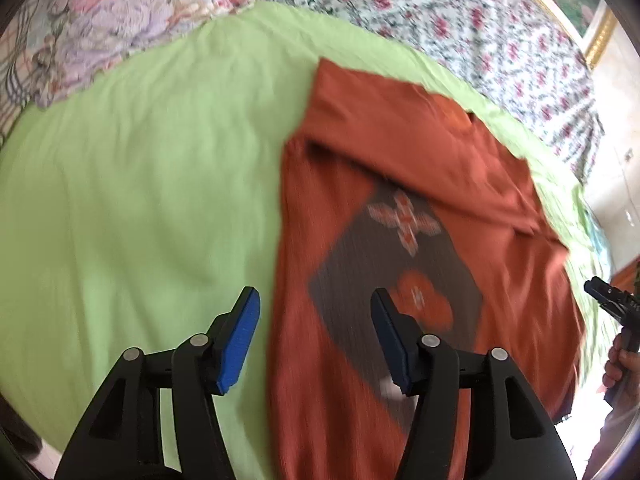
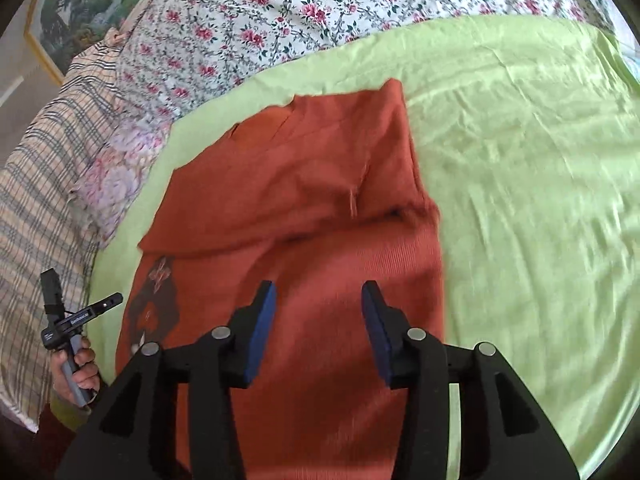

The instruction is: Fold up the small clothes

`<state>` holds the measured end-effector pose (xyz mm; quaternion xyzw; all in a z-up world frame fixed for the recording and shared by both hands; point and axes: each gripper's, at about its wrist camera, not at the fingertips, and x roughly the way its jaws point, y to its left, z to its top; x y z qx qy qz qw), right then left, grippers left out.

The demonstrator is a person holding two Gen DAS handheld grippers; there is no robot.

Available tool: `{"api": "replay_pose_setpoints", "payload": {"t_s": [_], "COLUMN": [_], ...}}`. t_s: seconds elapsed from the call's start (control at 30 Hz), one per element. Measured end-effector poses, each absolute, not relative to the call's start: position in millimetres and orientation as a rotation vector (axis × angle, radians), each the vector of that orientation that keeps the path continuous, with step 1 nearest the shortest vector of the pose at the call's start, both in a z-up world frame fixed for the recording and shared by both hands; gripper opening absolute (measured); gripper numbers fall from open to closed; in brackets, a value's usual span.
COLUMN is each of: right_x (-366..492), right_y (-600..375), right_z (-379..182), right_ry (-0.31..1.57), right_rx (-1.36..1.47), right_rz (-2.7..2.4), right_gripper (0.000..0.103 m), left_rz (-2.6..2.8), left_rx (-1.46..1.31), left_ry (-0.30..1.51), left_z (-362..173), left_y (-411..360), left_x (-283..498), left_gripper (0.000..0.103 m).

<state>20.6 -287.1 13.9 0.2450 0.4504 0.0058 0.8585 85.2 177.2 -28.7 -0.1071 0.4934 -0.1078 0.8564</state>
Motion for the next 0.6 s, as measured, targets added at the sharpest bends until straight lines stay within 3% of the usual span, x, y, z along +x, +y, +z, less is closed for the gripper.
{"api": "replay_pose_setpoints", "payload": {"t_s": [0.3, 0.6], "right_x": [-97, -94], "right_y": [-281, -264], "right_z": [0, -33], "right_ry": [1.009, 0.998], "right_rx": [0.582, 0.669], "right_rz": [0.012, 0.097], "right_gripper": [0.046, 0.045], "left_rz": [-0.299, -0.329], "left_rx": [-0.207, -0.224], "left_ry": [1.136, 1.148], "left_z": [-54, -68], "left_y": [180, 174], "left_x": [-8, -35], "left_gripper": [0.062, 0.059]}}
